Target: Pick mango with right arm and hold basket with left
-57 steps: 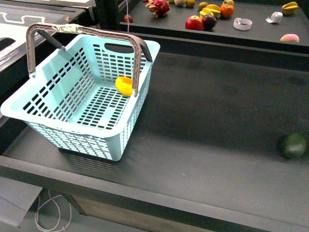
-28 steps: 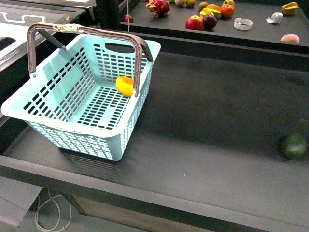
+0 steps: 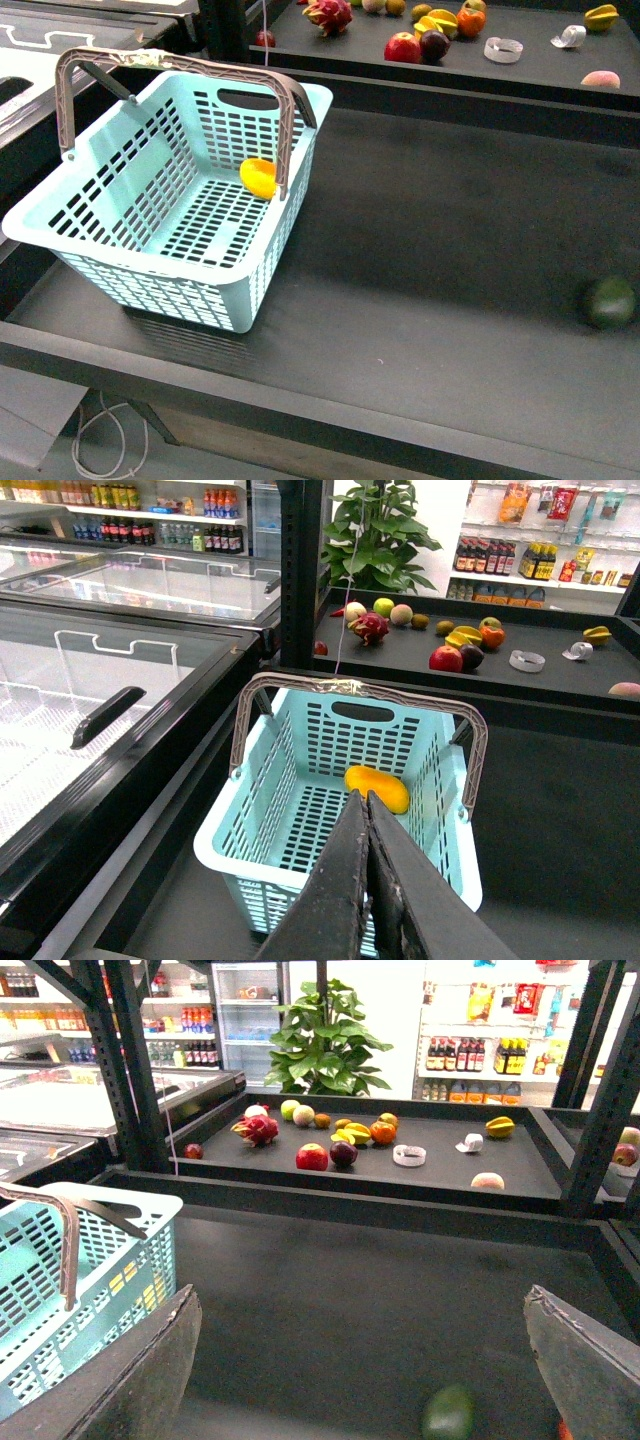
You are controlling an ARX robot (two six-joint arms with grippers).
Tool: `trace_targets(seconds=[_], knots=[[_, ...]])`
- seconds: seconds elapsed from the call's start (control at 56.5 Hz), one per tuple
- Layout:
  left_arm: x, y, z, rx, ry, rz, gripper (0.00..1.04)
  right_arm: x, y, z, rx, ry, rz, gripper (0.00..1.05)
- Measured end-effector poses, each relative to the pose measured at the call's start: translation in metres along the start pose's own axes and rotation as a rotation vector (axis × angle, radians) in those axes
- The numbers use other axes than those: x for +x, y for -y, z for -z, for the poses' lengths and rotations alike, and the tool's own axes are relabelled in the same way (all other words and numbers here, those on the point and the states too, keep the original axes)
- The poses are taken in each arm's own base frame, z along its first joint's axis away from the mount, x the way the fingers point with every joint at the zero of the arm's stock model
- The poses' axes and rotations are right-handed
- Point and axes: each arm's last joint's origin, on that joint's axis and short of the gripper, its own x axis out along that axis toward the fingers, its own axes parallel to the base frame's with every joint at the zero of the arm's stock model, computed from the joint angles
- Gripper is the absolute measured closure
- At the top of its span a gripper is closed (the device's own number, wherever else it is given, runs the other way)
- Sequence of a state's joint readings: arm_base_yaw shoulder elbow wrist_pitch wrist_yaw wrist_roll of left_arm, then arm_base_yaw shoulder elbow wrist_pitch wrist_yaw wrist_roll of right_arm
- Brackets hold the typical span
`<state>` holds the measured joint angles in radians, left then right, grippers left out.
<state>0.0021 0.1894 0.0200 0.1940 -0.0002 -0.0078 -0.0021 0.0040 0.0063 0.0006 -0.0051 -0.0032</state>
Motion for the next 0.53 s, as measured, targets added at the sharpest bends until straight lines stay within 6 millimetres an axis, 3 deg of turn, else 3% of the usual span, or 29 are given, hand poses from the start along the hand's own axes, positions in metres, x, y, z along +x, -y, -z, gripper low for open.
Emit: trace_targets(seconds=[0.195, 0.531], knots=[[-0.012, 0.0, 0.003, 0.0, -0.01, 0.001, 1.03, 0.0, 0.0, 0.0, 0.0, 0.0, 0.0, 0.08], [-0.012, 0.0, 0.003, 0.0, -0.007, 0.0, 1.03, 0.0, 0.0, 0.0, 0.0, 0.0, 0.0, 0.08]])
